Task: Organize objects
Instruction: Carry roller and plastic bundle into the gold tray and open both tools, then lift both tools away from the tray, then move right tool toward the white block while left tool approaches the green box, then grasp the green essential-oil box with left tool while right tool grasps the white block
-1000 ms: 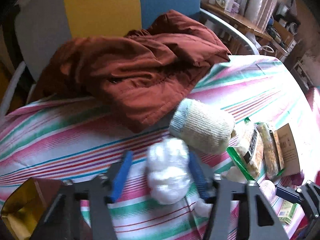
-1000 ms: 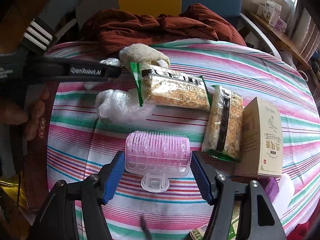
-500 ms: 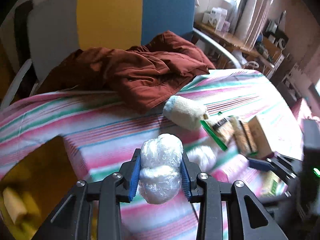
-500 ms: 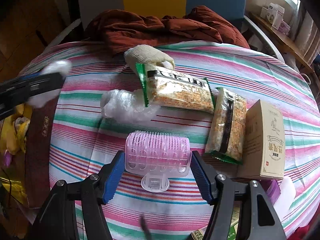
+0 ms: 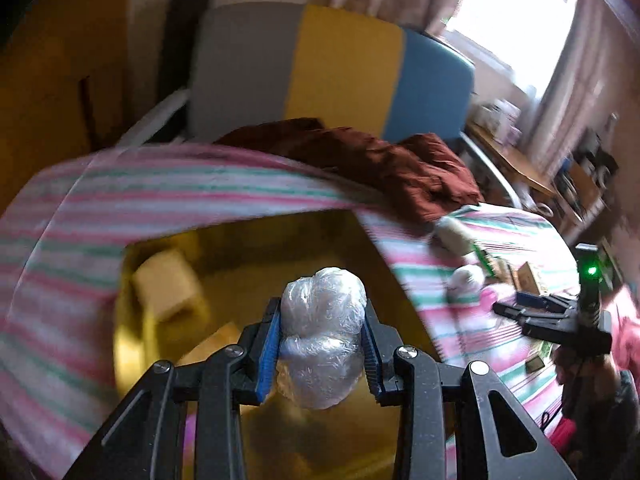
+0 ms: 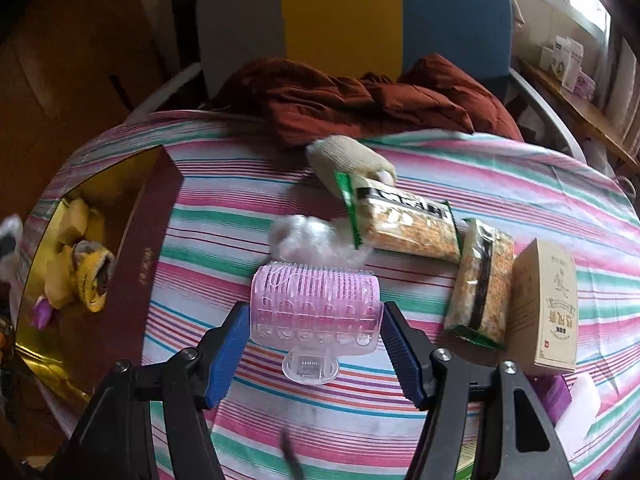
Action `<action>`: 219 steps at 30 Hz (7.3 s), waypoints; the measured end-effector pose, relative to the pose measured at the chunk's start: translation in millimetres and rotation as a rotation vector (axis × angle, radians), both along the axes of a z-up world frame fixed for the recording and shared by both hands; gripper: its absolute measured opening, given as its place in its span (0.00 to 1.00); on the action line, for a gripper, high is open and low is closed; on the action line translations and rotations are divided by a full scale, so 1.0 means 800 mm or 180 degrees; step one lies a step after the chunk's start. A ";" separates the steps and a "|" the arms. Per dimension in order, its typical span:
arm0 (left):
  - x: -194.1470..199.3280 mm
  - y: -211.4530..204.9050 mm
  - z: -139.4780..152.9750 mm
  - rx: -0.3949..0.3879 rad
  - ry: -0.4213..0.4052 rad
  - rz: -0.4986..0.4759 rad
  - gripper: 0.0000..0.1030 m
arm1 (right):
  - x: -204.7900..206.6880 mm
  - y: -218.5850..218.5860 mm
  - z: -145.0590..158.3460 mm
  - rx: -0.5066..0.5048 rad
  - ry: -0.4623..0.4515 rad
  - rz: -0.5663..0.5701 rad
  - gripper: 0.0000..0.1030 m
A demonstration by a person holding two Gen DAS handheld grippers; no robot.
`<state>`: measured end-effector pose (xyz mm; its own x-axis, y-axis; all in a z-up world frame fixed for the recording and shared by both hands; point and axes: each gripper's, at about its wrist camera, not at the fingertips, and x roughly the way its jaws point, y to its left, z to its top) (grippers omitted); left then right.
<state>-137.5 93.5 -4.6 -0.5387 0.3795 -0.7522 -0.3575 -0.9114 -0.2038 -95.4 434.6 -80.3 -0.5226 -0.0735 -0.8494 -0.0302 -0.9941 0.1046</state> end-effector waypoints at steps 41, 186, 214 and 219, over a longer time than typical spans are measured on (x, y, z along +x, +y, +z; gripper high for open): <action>0.104 -0.083 -0.086 0.0065 -0.0035 0.0008 0.59 | -0.137 -0.299 0.060 -0.0654 0.0177 0.0599 0.66; 0.175 0.492 -0.139 -0.0737 0.0242 -0.2959 0.31 | 0.232 0.269 -0.008 -0.1493 0.0693 -0.3401 0.76; 0.177 0.319 -0.141 -0.0463 0.0185 -0.2227 0.30 | 0.184 0.256 -0.053 -0.0418 -0.0617 -0.3307 0.54; 0.181 0.303 -0.135 -0.0487 0.0159 -0.2142 0.30 | 0.206 0.254 -0.026 -0.0547 -0.0077 -0.3354 0.54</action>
<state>7.0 336.1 -113.0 -0.2586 0.5348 -0.8044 -0.8609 -0.5054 -0.0593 69.1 637.7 -101.1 -0.3757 0.2858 -0.8816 -0.8697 -0.4374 0.2288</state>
